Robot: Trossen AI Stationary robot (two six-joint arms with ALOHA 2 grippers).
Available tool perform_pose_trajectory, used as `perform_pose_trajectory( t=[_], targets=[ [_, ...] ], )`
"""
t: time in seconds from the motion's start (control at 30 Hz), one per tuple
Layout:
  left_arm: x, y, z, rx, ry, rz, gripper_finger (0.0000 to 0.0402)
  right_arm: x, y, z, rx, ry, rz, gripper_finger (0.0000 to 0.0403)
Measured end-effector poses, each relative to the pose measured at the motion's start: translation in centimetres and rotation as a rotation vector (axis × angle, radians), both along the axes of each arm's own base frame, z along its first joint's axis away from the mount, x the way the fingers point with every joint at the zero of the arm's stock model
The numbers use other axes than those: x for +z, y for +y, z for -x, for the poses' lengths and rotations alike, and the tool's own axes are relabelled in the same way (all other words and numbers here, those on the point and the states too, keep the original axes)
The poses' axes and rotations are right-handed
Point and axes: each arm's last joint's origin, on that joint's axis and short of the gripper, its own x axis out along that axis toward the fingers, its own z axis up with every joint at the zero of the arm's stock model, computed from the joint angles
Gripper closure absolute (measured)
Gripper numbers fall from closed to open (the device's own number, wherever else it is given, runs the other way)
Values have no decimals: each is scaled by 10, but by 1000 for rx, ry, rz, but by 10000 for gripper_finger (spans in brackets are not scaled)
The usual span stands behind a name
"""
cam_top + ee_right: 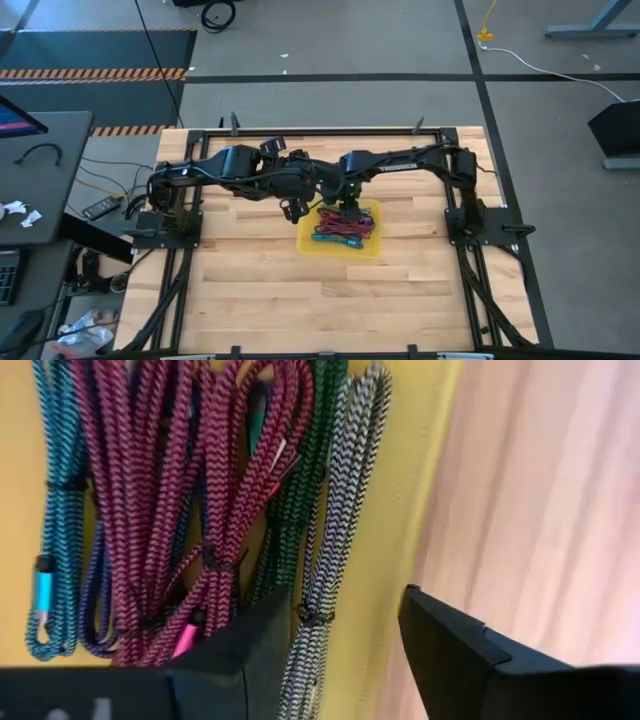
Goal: Pick and place USB-C Cables
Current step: Adjust the yellow bin
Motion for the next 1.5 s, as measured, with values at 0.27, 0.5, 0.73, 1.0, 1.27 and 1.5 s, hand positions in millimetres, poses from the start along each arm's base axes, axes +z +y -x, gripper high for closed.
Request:
perform_pose_trajectory(
  t=[0.27,0.5,0.73,1.0,1.27,1.5],
  targets=[
    [0,0,0,5,-3,3,306,-6,-1,-2,4,7,4,350],
    [0,0,0,7,-5,4,306,-5,-2,-6,9,-34,17,395],
    [0,0,0,8,-5,4,306,-3,-5,-16,-36,-140,37,398],
    [0,0,0,8,-5,4,306,0,-15,-23,-108,-236,3,400],
    [0,0,0,8,-5,4,306,0,-19,-23,-107,-254,-3,400],
    [0,0,0,8,-5,4,306,-2,-13,-17,-56,-186,-35,400]
  ],
)
